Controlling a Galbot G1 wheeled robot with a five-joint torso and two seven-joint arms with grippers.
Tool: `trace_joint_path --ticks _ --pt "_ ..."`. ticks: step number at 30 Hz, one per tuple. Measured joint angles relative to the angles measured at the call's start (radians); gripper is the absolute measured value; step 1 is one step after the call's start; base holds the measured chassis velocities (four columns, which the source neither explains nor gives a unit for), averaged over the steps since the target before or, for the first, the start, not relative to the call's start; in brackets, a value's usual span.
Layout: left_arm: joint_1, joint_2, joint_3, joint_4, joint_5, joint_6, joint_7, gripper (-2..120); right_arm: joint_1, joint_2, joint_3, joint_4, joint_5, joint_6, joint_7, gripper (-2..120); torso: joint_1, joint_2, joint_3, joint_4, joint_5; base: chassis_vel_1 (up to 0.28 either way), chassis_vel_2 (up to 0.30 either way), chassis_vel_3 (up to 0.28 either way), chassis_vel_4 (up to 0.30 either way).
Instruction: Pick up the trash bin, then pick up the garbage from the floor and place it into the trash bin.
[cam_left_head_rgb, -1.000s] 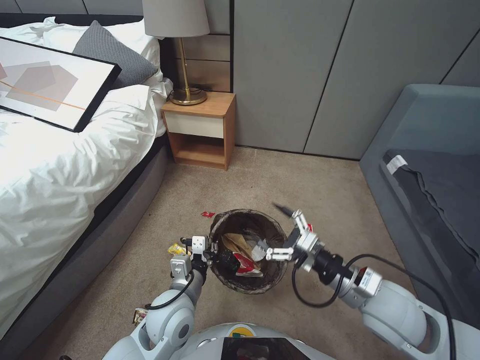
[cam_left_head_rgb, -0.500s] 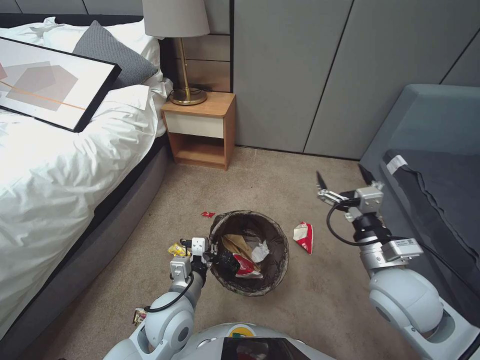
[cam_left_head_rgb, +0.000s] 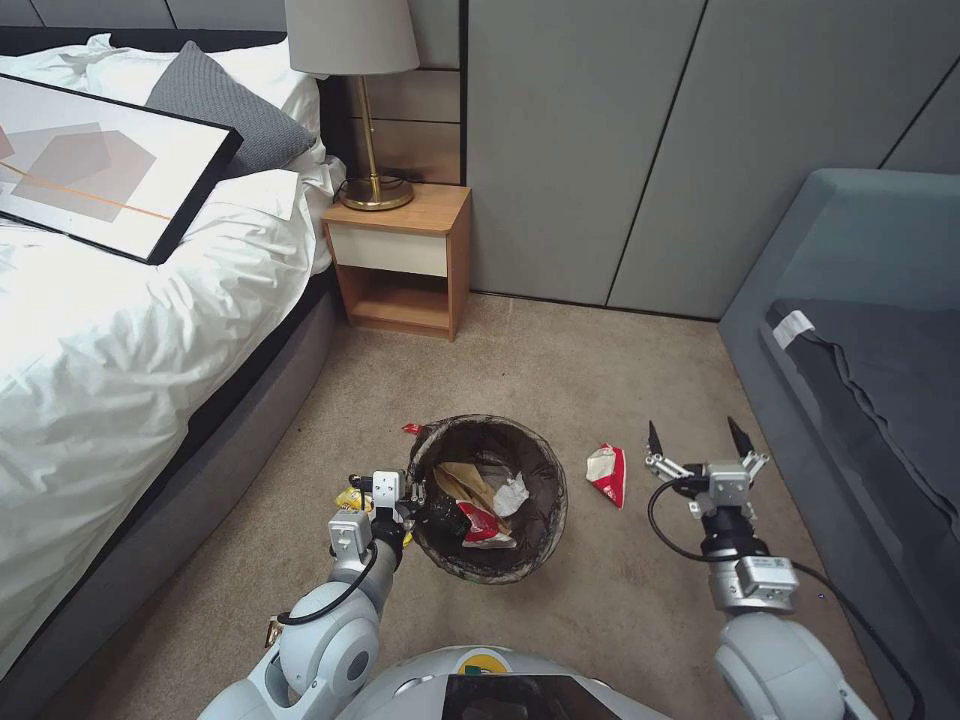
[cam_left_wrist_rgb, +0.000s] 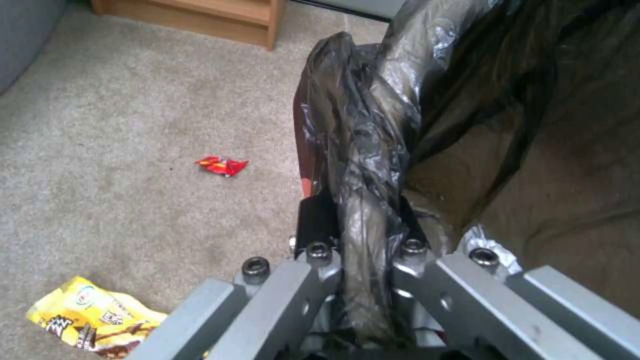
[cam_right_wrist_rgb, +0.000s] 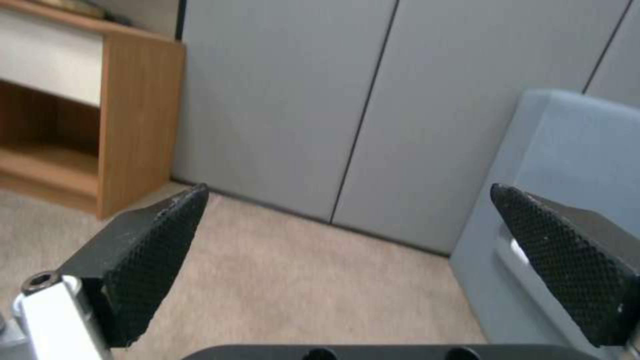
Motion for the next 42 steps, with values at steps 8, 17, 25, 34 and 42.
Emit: trace_joint_path --ticks 8,17,25,34,42 --pt "-0.005 -0.005 0.000 0.002 -0.002 0.000 0.000 2 -0.002 0.089 -0.019 -0.071 -0.056 0.045 -0.015 100 0.000 0.000 0.000 -0.0001 0.0000 0.000 0.000 0.000 0.000" --pt "-0.007 -0.008 0.002 0.008 -0.003 0.000 0.000 2 -0.002 0.098 -0.020 -0.087 -0.063 0.059 -0.016 100 0.000 0.000 0.000 0.0000 0.0001 0.000 0.000 0.000 0.000" --pt "-0.009 -0.010 0.003 0.008 -0.004 0.000 -0.001 2 0.003 0.098 -0.021 -0.082 -0.062 0.055 -0.014 100 0.000 0.000 0.000 0.0000 0.0001 -0.050 0.047 0.054 -0.051" --pt "-0.008 -0.010 0.003 0.007 -0.005 0.000 -0.002 2 0.007 0.098 -0.021 -0.075 -0.061 0.051 -0.012 100 0.000 0.000 0.000 0.0001 0.0001 -0.116 0.127 0.126 -0.123" --pt "-0.005 -0.010 0.003 0.004 -0.004 0.000 -0.002 2 0.007 0.102 -0.021 -0.072 -0.061 0.050 -0.008 100 0.000 0.000 0.000 -0.0001 0.0001 -0.081 0.077 0.083 -0.081"
